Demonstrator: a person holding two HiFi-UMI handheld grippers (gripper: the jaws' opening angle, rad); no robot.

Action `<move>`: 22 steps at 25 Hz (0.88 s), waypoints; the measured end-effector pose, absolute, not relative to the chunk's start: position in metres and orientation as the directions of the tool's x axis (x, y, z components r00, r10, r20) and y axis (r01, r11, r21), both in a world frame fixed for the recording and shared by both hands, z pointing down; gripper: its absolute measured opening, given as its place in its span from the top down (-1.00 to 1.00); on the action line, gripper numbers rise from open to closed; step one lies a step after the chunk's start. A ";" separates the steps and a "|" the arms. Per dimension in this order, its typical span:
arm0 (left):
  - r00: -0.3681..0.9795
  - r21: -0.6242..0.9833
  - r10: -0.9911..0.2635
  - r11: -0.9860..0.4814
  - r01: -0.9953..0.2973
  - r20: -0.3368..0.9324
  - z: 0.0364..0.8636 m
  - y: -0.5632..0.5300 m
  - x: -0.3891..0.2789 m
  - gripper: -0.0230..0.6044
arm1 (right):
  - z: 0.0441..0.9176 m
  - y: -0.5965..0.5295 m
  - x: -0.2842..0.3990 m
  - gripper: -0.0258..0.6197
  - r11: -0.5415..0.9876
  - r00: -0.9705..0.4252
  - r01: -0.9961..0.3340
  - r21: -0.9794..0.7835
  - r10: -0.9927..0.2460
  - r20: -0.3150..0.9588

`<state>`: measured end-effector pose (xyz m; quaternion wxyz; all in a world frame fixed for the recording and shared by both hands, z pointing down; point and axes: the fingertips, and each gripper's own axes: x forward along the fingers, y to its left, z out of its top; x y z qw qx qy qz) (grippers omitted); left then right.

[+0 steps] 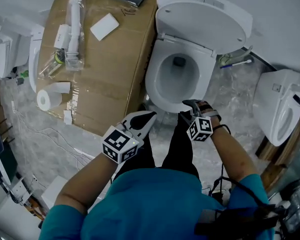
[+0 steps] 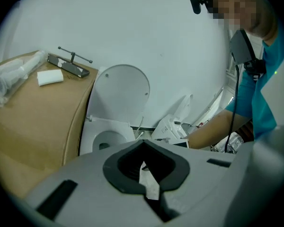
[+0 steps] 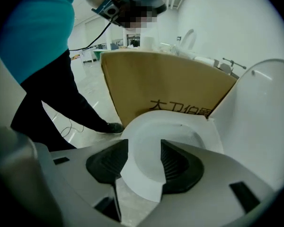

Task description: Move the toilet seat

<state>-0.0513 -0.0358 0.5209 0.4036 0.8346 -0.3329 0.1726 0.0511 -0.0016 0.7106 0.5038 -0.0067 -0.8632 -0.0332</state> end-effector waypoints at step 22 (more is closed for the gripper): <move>0.757 0.636 -0.361 -0.410 -0.654 0.545 0.615 -0.006 -0.022 0.96 | 0.915 0.048 0.078 0.06 0.902 -0.161 0.413 0.123 -0.060 0.985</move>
